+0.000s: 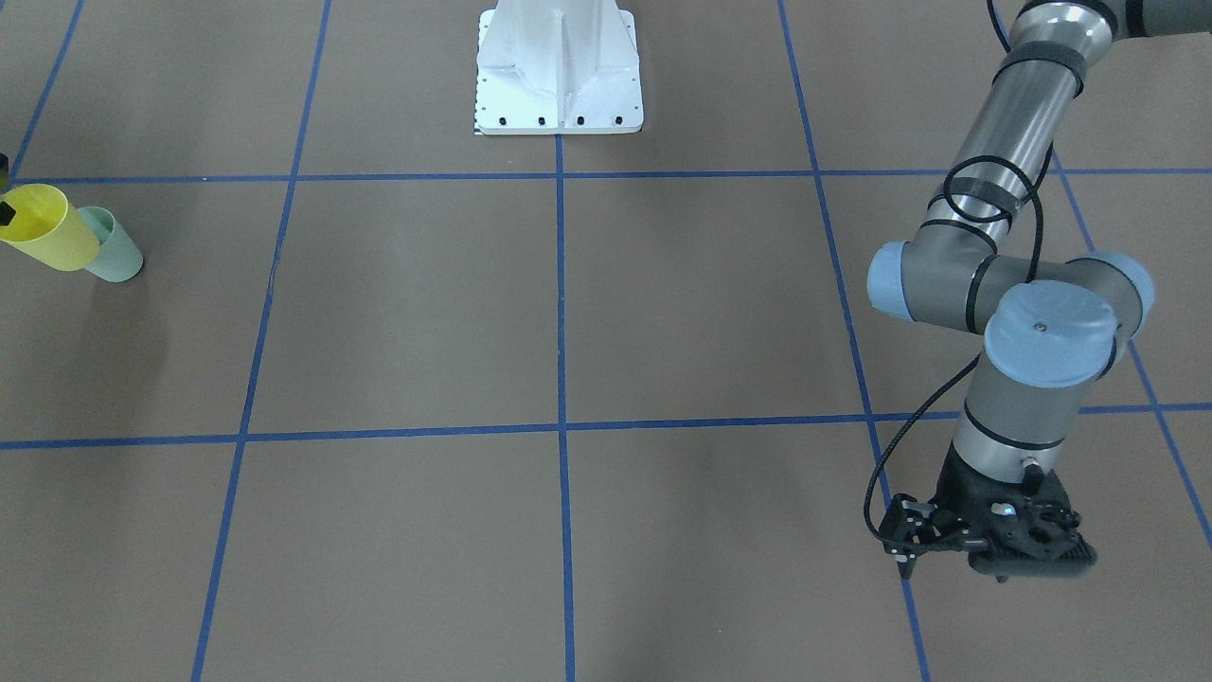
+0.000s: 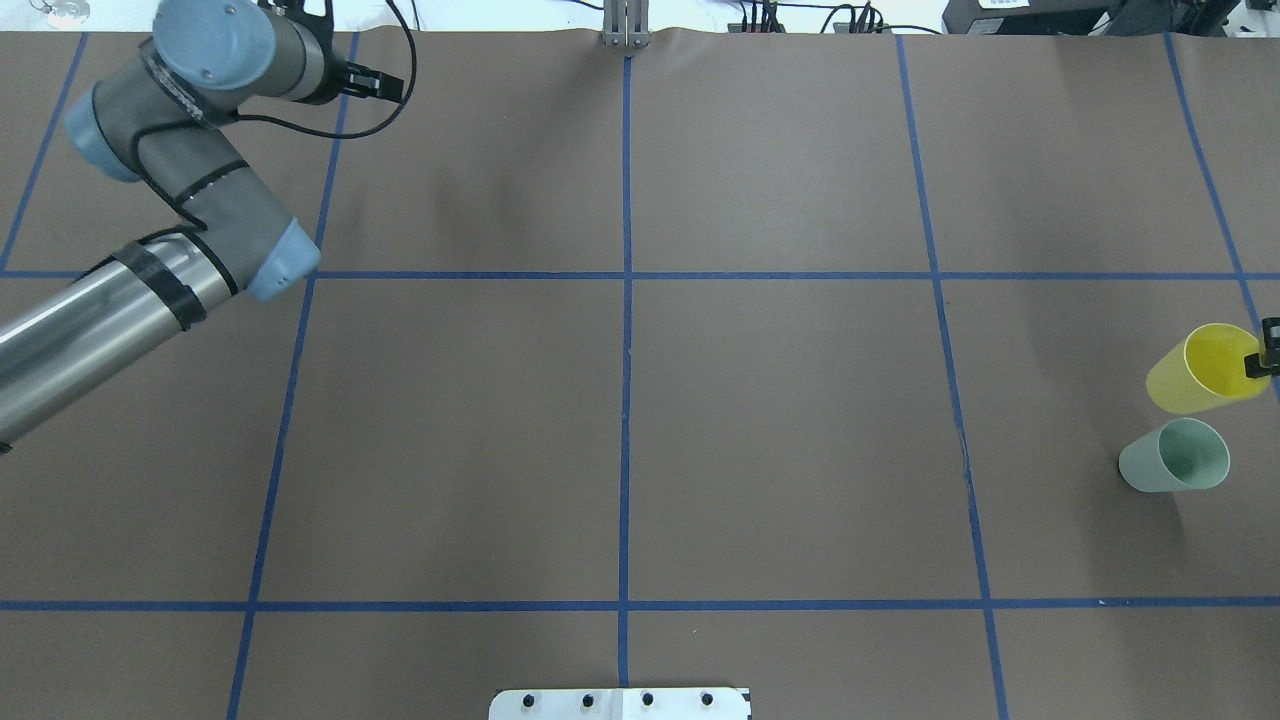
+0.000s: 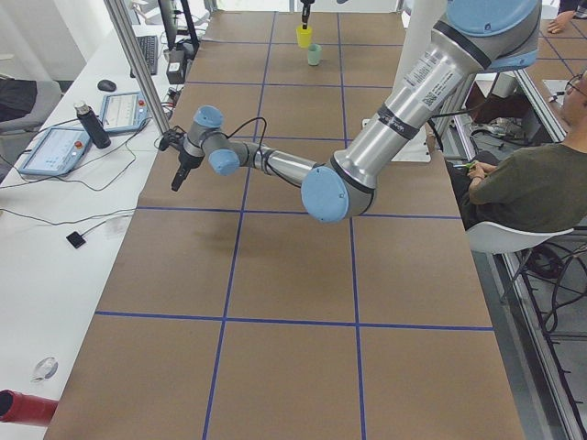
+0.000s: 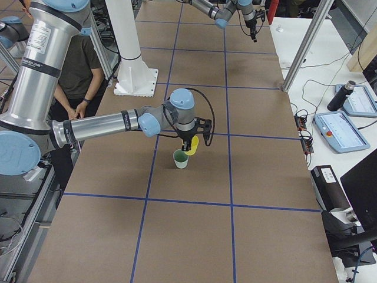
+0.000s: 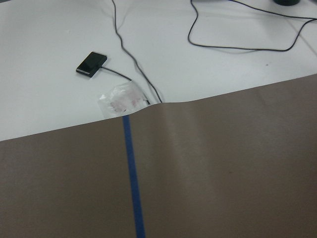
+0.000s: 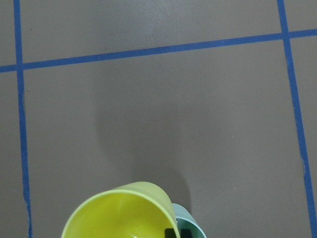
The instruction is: Transfer and stack yellow cup on green cup
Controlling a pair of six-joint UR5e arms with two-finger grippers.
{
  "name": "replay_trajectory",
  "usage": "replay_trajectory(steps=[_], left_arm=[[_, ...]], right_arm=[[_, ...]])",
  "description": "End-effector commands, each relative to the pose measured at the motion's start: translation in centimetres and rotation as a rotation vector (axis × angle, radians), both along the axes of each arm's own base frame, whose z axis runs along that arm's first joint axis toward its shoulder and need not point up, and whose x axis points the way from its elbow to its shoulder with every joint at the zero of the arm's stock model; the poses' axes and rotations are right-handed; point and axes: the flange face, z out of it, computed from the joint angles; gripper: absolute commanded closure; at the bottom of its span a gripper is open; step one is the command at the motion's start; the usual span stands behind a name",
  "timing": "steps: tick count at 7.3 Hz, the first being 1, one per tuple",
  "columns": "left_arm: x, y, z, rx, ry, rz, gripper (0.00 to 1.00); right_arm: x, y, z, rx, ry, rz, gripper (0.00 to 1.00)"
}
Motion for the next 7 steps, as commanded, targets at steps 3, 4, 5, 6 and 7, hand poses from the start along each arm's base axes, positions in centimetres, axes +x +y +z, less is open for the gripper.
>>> replay_trajectory(steps=[3, 4, 5, 6, 7], left_arm=[[-0.5, 0.6, 1.9, -0.063, 0.014, 0.033, 0.0], [-0.5, 0.6, 2.0, -0.066, 0.015, 0.035, 0.0], [-0.5, 0.8, 2.3, -0.068, 0.014, 0.036, 0.0], [-0.5, 0.8, 2.3, -0.068, 0.014, 0.036, 0.0], [-0.5, 0.8, 2.2, -0.067, 0.015, 0.036, 0.0]], right_arm=[[-0.8, 1.1, 1.0, -0.017, -0.009, -0.04, 1.0], [-0.9, 1.0, 1.2, -0.022, -0.007, -0.041, 1.0], [-1.0, 1.0, 1.8, -0.022, -0.002, -0.051, 1.0], [-0.9, 1.1, 2.2, -0.02, 0.003, -0.06, 1.0], [-0.9, 1.1, 2.4, -0.02, 0.005, -0.065, 1.0]])
